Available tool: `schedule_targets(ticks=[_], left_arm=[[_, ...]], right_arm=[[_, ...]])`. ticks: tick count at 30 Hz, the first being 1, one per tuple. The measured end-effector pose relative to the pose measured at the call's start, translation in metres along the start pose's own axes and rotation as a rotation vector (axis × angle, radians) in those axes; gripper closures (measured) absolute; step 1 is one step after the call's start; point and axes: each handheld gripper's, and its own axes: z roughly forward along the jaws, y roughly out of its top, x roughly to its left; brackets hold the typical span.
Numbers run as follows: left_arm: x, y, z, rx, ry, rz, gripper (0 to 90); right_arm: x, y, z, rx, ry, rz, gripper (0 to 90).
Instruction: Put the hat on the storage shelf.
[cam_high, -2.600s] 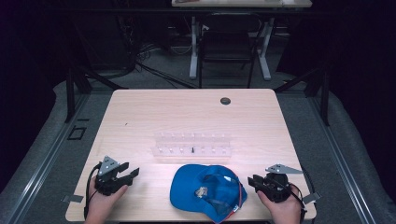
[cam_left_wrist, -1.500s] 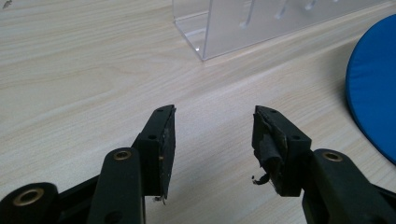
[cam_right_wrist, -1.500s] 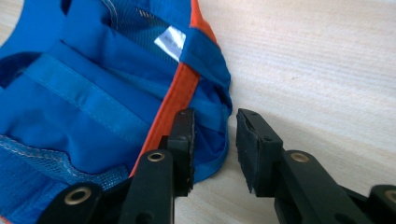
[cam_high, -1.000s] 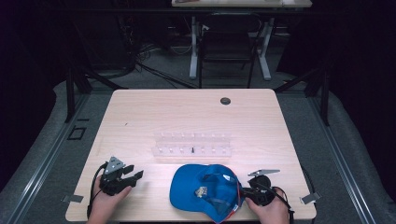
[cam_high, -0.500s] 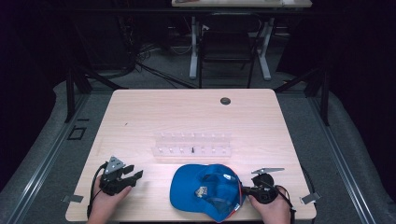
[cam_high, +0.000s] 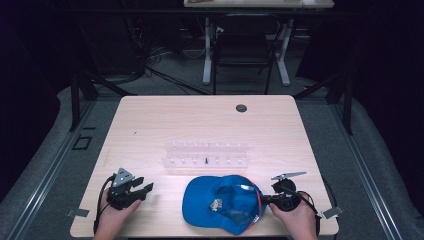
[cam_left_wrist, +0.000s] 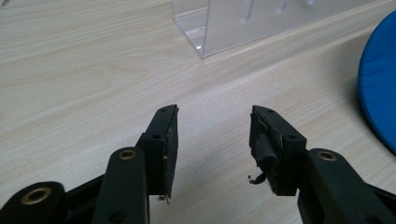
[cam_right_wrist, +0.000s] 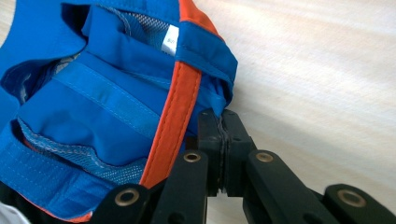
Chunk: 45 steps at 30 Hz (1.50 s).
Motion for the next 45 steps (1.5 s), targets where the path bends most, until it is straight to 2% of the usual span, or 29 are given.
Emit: schedule_targets(ticks=[5,8,14,17,21,24,28,30,37,45], left_arm=[[0.000,0.000,0.000,0.001,0.001,0.007,52.6],[0.000,0.001,0.000,0.002,-0.003,0.007,52.6],[0.000,0.001,0.000,-0.001,-0.001,0.004,52.6],[0.000,0.001,0.000,0.001,0.000,0.008,52.7],[0.000,0.001,0.000,0.000,-0.003,0.005,52.7],[0.000,0.001,0.000,0.001,-0.005,0.004,52.7],[-0.001,0.001,0.000,-0.002,-0.005,0.002,52.7],[0.000,0.001,0.000,0.002,-0.006,0.003,52.7],[-0.001,0.000,0.001,0.000,-0.003,0.007,52.6],[-0.001,0.000,0.002,0.006,-0.006,0.004,52.7]], right_arm=[[-0.003,0.009,-0.007,0.025,-0.022,-0.008,88.9],[-0.006,0.015,-0.011,0.059,-0.011,-0.012,89.1],[-0.013,0.031,-0.020,0.108,0.028,0.012,89.1],[-0.016,0.039,-0.025,0.110,0.053,0.032,89.1],[-0.019,0.047,-0.034,0.084,0.078,0.049,89.0],[-0.021,0.053,-0.041,0.072,0.080,0.067,88.9],[-0.023,0.058,-0.047,0.070,0.075,0.061,88.9],[-0.024,0.061,-0.052,0.061,0.094,0.079,89.0],[-0.022,0.066,-0.058,0.056,0.108,0.070,89.0],[-0.014,0.076,-0.072,0.062,0.134,0.058,89.1]])
